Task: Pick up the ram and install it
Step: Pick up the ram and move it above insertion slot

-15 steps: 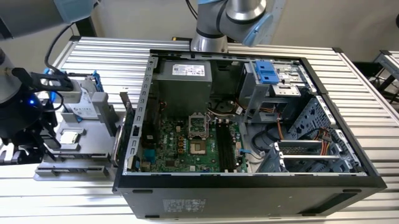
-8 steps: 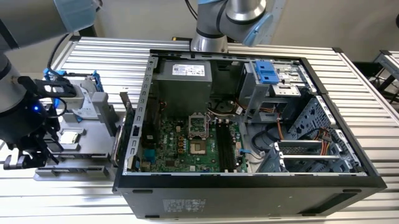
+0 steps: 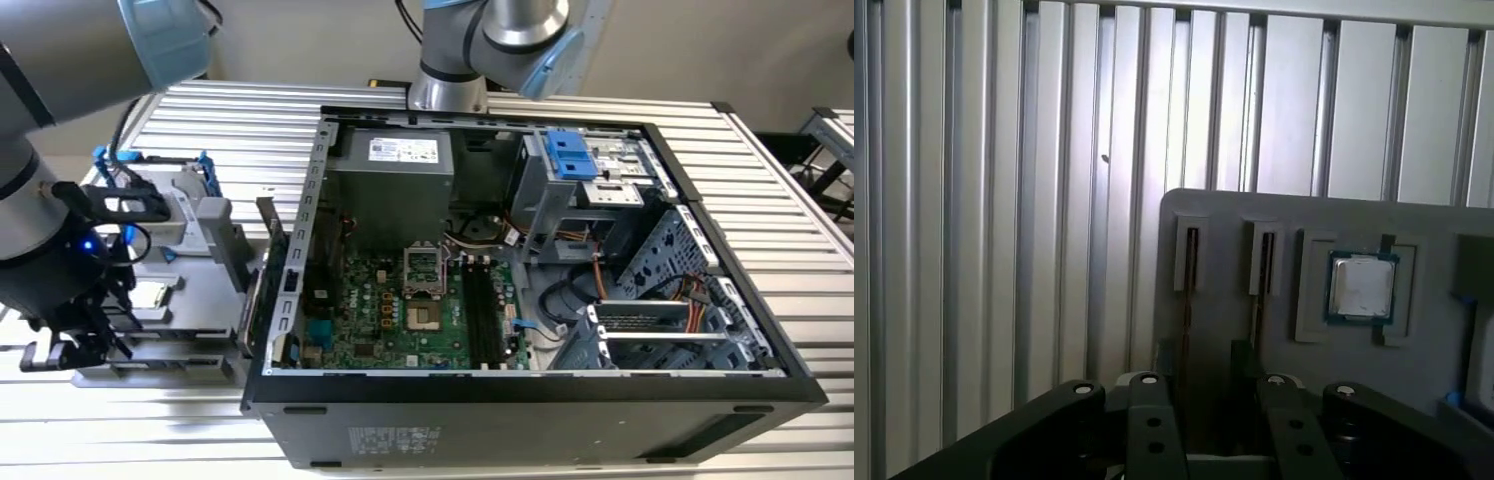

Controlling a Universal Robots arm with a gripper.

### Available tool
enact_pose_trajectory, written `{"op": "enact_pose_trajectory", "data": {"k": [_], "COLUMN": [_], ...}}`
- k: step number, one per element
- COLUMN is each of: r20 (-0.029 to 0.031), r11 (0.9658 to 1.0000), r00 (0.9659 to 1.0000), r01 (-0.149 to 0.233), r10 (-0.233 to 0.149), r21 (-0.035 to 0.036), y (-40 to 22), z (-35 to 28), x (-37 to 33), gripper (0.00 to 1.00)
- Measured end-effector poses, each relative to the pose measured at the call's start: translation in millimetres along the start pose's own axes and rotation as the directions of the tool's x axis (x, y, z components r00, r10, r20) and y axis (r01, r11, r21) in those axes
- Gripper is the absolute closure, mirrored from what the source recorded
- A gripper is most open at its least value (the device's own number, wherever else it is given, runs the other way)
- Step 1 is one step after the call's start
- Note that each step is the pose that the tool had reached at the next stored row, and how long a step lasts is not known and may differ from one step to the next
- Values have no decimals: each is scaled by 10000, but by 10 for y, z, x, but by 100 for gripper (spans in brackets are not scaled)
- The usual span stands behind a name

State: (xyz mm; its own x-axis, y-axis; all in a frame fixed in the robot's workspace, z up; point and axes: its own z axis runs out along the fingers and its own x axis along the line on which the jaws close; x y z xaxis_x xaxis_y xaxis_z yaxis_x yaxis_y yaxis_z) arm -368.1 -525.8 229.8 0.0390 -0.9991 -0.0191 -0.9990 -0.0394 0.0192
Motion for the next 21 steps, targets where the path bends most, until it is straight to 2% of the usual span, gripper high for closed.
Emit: {"op": "enact_pose_trajectory", "data": {"k": [15, 21], "r20": [8, 7], "r11": [9996, 9994], "r00": [9996, 9994], "r01": [-299, -353], "r10": [299, 353], "r21": [5, 4], "y": [-16, -16], "z": [271, 332], "x": [9, 10], "gripper": [0, 0]}}
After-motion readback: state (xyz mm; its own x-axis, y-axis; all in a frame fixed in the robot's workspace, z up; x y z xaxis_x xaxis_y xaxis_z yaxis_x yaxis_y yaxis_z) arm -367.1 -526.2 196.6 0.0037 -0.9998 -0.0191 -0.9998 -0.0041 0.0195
